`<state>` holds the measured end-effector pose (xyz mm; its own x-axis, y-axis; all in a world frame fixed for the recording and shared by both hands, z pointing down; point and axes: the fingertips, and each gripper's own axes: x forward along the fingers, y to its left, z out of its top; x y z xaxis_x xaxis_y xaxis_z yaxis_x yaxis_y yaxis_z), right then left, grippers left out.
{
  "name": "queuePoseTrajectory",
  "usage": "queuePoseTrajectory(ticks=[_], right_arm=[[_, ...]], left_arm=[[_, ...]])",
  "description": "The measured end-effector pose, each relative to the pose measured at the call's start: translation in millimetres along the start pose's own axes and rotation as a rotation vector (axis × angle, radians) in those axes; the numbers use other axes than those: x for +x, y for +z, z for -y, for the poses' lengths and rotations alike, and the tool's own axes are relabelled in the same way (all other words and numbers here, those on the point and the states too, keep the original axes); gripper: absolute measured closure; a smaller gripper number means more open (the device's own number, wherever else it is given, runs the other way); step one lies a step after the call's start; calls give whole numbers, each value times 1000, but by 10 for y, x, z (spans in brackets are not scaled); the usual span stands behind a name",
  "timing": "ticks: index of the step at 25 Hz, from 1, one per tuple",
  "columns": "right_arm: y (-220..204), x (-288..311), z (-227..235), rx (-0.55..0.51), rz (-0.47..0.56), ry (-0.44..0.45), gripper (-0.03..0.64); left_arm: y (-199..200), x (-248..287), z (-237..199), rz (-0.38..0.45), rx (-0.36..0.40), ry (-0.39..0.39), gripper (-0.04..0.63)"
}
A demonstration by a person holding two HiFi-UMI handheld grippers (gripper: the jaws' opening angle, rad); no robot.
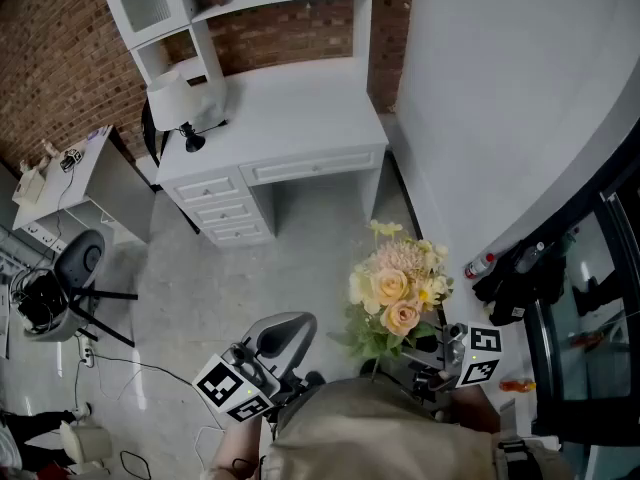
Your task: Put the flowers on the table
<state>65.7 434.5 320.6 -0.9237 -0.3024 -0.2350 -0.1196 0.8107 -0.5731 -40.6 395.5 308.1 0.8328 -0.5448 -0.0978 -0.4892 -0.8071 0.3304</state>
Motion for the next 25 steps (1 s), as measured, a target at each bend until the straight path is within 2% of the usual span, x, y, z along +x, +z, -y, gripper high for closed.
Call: queuePoseTrajectory(ticks=[7,17,25], right_arm=[[123,-102,110,-25,-25,16,558],[304,-412,231,-59,-50,35,557],[401,-728,428,-97,-86,7,557]], left_arm=[[-31,136,-22,2,0,45,584],[-92,546,126,-5,24,56,584],[-128,945,288,-35,59,81,585]])
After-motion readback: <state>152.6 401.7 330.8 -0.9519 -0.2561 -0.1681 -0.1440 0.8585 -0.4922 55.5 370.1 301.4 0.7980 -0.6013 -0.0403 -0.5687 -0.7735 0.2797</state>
